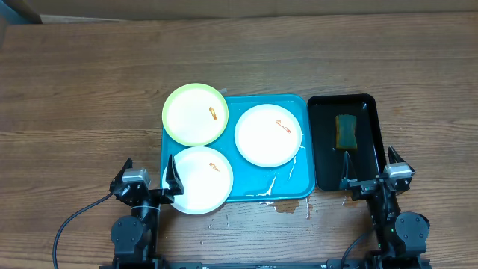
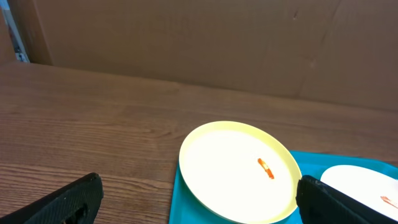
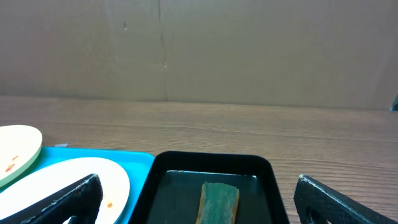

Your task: Clean dirty plates on tray and stack at the side

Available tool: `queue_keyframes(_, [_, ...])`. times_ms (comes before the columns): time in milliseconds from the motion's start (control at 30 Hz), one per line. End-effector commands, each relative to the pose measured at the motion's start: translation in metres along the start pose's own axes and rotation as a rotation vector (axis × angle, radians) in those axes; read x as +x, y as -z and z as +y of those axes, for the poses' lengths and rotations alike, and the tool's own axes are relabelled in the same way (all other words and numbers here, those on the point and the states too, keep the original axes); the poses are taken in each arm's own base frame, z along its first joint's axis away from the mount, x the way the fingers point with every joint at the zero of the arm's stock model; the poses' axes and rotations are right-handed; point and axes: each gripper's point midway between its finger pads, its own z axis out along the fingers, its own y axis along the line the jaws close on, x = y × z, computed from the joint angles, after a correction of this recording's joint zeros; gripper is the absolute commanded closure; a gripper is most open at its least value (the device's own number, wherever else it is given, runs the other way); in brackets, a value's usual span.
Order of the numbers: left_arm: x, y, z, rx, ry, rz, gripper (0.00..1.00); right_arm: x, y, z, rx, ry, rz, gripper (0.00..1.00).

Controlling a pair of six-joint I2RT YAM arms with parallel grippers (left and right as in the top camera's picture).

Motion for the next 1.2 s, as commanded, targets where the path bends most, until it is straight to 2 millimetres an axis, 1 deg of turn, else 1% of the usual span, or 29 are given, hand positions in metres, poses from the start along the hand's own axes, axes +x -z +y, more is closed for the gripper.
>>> queue_keyframes(0, [-0.001, 0.000, -0.001, 0.008, -0.018, -0.008, 0.00, 0.001, 0.000, -0.001, 0.008, 0.004, -0.006, 0.00])
queue_keyframes(933, [-0.001, 0.000, -0.001, 0.008, -0.018, -0.010, 0.00, 0.001, 0.000, -0.001, 0.008, 0.004, -0.006, 0.00])
queue_keyframes(1100, [-0.013, 0.001, -0.002, 0.008, -0.026, -0.059, 0.00, 0.001, 0.000, -0.001, 0.008, 0.004, -0.005, 0.00])
queue_keyframes(1167, [-0.020, 0.002, -0.012, 0.068, -0.031, -0.078, 0.00, 0.001, 0.000, -0.001, 0.008, 0.004, -0.006, 0.00])
